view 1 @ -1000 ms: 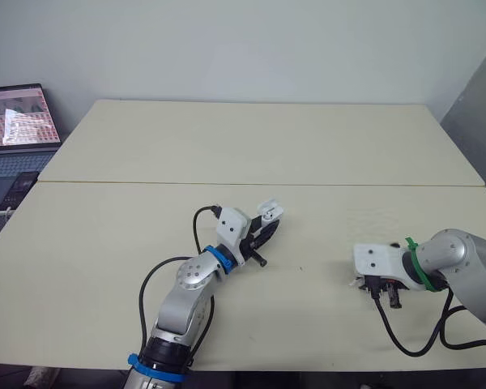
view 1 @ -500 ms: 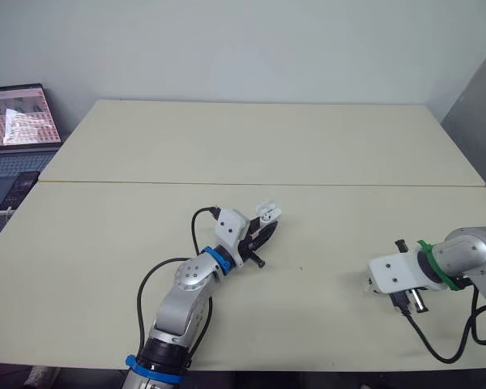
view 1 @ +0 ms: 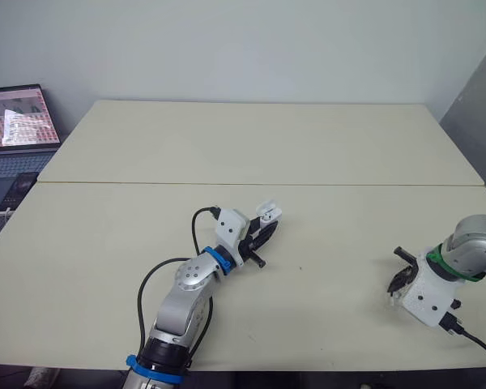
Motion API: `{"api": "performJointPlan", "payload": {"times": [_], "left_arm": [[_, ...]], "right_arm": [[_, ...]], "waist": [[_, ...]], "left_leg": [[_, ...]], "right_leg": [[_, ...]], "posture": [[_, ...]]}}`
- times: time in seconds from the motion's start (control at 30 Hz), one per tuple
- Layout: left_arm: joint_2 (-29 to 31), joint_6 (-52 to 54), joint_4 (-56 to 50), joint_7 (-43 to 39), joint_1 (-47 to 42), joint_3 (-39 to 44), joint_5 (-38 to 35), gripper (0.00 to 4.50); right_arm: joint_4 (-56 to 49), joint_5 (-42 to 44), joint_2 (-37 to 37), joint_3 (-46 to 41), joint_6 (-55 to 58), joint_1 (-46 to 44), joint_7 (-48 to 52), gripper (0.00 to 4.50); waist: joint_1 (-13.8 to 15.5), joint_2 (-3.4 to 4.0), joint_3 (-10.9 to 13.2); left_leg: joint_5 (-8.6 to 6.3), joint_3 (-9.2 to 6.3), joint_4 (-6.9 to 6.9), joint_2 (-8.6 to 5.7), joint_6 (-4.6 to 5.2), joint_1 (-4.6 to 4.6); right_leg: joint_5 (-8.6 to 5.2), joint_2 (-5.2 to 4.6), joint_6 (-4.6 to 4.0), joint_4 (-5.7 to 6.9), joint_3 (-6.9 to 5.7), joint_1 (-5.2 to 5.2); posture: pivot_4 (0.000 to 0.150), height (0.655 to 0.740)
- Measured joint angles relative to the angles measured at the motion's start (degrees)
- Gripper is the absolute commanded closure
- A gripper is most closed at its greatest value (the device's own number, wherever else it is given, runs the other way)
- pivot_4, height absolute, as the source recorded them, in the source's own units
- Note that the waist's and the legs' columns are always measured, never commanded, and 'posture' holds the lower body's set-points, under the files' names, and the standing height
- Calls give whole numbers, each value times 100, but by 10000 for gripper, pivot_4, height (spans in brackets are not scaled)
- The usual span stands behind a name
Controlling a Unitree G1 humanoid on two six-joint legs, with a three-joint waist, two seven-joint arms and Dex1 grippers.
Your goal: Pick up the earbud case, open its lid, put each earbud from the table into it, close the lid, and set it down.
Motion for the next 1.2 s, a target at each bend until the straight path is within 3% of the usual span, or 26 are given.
{"api": "performJointPlan", "payload": {"times": [0.2, 0.23, 0.57, 0.7, 0.9, 1.0, 1.2], "left_arm": [[-1, 0, -4, 48, 0, -5, 0, 37382], [0, 0, -4, 49, 1, -8, 0, 37382], [4, -1, -7, 50, 31, -11, -2, 37382], [4, -5, -6, 5, 40, -13, -5, 37382], [8, -6, -6, -40, 55, -12, -6, 37382], [14, -2, -8, -50, 76, -14, -6, 37382], [39, -2, -6, -77, 101, -6, -7, 37382]], "right_arm": [[-185, -44, 10, -126, 553, 66, -3, 1611], [-385, 80, -12, -248, 907, 239, 6, 317], [-1680, 1765, -416, -2169, 4936, 1978, -98, 317], [-1804, 2441, 139, -2967, 6775, 2383, -565, 317], [-1918, 3656, 1283, -4003, 8266, 2636, -1131, 317], [-2155, 4107, 1551, -4502, 8786, 2933, -1412, 6216], [-2296, 4218, 1750, -4874, 8810, 3625, -1726, 27986]], "waist": [[11, 0, 0], [14, 0, 0], [35, 2, -1], [43, -1, -1], [44, -1, -1], [57, 0, -1], [63, 0, -1]], "left_leg": [[2, -3, 0, 0, -4, -3], [2, -5, 0, 0, -4, -5], [-9, -10, 1, -1, 16, -7], [-10, -12, 1, -2, 17, -8], [-10, -4, 1, -4, 18, -5], [-10, -9, 1, -4, 18, -9], [-10, 2, 1, -6, 18, -3]], "right_leg": [[0, -1, 0, -1, 10, 0], [0, -1, 0, -1, 14, 0], [0, -1, -1, 0, 13, 3], [0, 0, -1, -1, 12, 6], [1, 2, -1, 3, 11, 5], [0, 2, -1, 0, 11, 5], [2, 4, 2, 1, 8, 7]], "posture": [[1500, 7400], [1500, 7400], [1500, 7400], [1500, 7400], [1500, 7400], [1500, 7400], [1500, 7400]]}}
